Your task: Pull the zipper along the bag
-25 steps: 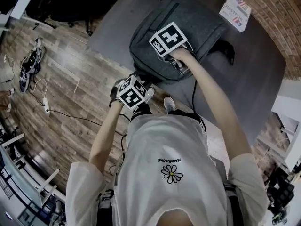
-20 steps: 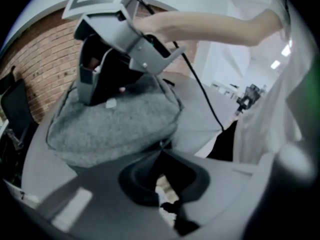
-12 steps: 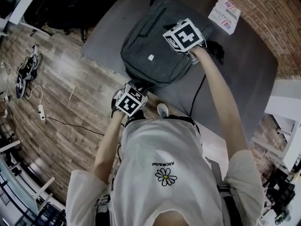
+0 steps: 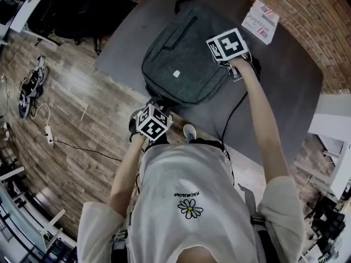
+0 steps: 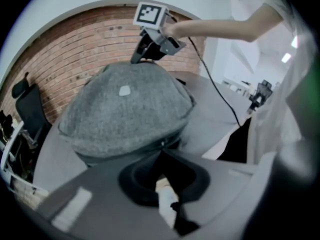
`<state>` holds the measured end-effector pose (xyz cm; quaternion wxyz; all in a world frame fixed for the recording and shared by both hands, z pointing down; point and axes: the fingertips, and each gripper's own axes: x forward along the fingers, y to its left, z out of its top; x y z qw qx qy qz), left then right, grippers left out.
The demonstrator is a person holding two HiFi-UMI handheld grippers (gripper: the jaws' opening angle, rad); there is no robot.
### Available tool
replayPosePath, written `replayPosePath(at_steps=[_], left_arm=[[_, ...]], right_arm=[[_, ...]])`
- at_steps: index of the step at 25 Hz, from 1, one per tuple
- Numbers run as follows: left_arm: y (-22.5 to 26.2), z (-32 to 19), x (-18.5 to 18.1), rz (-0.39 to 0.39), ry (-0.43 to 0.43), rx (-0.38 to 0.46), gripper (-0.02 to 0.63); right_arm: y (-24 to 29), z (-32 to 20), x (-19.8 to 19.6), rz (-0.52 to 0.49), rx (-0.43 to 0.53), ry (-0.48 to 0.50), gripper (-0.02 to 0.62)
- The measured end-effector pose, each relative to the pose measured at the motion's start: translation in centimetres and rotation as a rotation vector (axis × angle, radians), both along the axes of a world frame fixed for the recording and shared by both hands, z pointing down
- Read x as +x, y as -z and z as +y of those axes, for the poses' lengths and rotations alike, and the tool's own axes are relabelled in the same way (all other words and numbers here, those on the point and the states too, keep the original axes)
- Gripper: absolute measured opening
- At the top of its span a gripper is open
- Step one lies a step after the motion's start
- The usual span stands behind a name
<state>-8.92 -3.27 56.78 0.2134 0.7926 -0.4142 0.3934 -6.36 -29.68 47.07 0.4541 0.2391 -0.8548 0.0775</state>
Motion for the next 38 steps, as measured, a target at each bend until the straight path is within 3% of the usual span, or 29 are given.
replayPosePath(at_steps=[7, 10, 16, 19, 21, 23, 26, 31, 35, 38], left_arm=[[-0.5, -3.7, -5.5, -0.071, 0.007, 0.025, 0.005], [-0.4, -6.9, -6.6, -0.111, -0.074, 0.045, 0.003], [-0.4, -12.7, -5.0, -0.183, -0.246, 0.098, 0.003], [-0.2, -14.2, -3.9, -0.212, -0.317, 0.114, 0.003], [0.0, -14.4, -3.5, -0.216, -0.355, 0.124, 0.003], [0.3, -14.2, -3.6, -0.221, -0.377, 0.152, 0.003], [0.4, -13.5, -3.8, -0.239, -0.387, 0.182, 0.003], [0.7, -12.0, -3.4, -0.23, -0.449, 0.138, 0.002], [0.9, -9.3, -2.7, -0.171, -0.509, 0.074, 0.003], [1.0, -6.6, -1.5, -0.096, -0.577, -0.011, 0.003]], right_arm=[[-0.2, 1.6, 7.2, 0.021, -0.052, -0.219, -0.002], [-0.3, 3.6, 11.3, 0.033, -0.074, -0.327, -0.002], [-0.4, 8.5, 17.6, 0.047, -0.115, -0.508, -0.002], [0.9, 10.8, 17.3, -0.019, -0.164, -0.456, 0.0], [2.5, 12.9, 13.4, -0.179, -0.243, -0.348, 0.0], [2.1, 14.3, 9.2, -0.25, -0.304, -0.243, 0.0], [-1.7, 14.4, 7.2, -0.172, -0.315, -0.175, 0.0], [-2.4, 13.0, 8.3, -0.212, -0.326, -0.269, 0.0], [-2.9, 13.4, 8.1, -0.155, -0.241, -0.23, 0.0], [-3.2, 13.6, 8.1, -0.145, -0.25, -0.22, 0.0]])
